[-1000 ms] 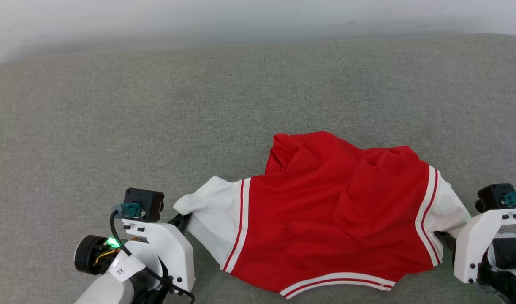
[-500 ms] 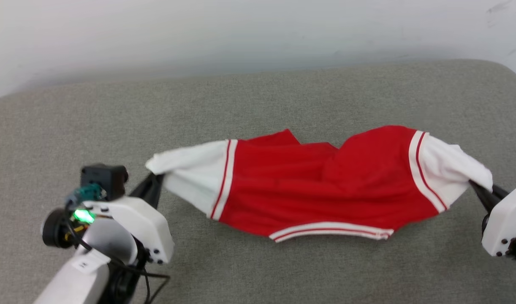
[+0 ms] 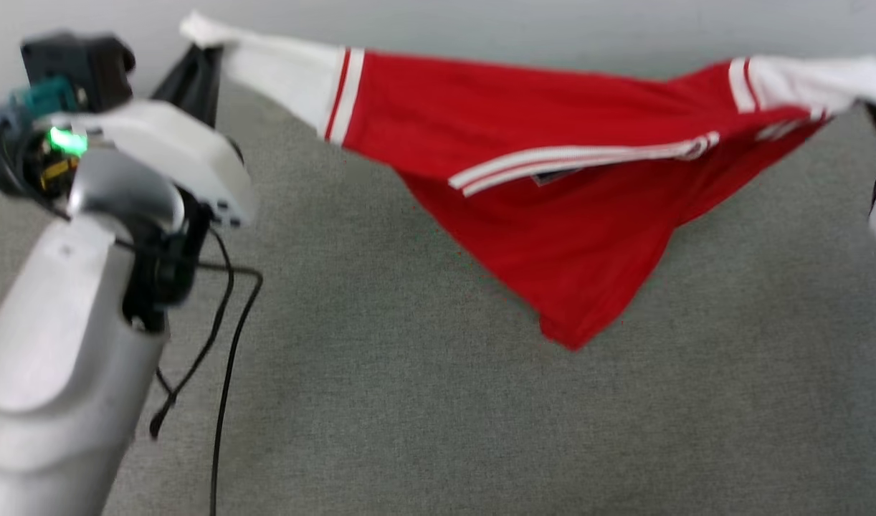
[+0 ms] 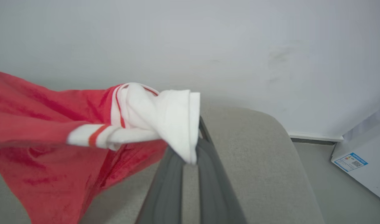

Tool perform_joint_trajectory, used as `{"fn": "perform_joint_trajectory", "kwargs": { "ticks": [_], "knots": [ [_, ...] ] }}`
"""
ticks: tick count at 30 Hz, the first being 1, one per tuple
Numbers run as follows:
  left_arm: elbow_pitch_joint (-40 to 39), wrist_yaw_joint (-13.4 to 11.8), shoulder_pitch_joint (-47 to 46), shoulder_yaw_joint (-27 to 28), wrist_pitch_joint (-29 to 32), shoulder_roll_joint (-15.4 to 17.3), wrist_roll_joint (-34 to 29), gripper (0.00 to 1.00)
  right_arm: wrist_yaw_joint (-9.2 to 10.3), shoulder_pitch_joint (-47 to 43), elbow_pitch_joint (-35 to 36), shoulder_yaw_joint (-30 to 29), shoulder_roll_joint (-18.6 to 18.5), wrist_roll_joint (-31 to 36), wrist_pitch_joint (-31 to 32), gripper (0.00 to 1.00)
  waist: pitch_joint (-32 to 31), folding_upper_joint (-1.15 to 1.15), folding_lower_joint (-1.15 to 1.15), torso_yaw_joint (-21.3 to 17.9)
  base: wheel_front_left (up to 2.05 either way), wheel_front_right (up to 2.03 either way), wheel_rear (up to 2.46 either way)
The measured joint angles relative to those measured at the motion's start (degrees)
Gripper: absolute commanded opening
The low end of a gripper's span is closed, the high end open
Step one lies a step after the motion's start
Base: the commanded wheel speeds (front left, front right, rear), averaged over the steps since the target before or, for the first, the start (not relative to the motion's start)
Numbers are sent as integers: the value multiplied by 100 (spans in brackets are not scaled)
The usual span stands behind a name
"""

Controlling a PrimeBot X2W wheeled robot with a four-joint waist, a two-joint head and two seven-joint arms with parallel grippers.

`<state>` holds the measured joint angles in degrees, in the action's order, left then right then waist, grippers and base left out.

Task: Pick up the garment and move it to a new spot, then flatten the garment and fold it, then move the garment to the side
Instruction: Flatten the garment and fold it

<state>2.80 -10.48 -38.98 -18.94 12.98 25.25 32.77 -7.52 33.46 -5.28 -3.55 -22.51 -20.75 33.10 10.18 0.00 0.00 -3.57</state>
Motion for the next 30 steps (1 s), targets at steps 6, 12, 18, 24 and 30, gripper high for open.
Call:
{"fn": "perform_joint_trajectory", "kwargs": {
  "ticks": [6, 12, 18, 24, 30],
  "knots": [
    [1101, 301, -1412, 0, -475, -190, -183, 0, 0, 1396, -509, 225, -124, 157, -305, 0, 405, 0, 1, 57, 0, 0, 0],
    [2075, 503, -2765, 45, -1035, -210, -460, 0, 0, 2821, -1169, 470, -177, 293, -793, 0, 854, 0, 1, 71, 0, 0, 0],
    [2852, 724, -3841, 82, -1496, -159, -599, 0, 0, 4139, -2054, 667, -14, 488, -1389, 0, 1324, 0, 1, 0, 0, 0, 0],
    [3654, 917, -4244, 103, -2012, -260, -575, 0, 0, 4739, -3055, 894, 315, 559, -1956, 0, 1770, 0, 1, -70, 0, 0, 0],
    [4496, 1170, -4259, 73, -2451, -477, -478, 0, -1, 4790, -3920, 1163, 686, 369, -2555, 0, 2175, 0, 1, -99, 0, 0, 0]
  ]
}}
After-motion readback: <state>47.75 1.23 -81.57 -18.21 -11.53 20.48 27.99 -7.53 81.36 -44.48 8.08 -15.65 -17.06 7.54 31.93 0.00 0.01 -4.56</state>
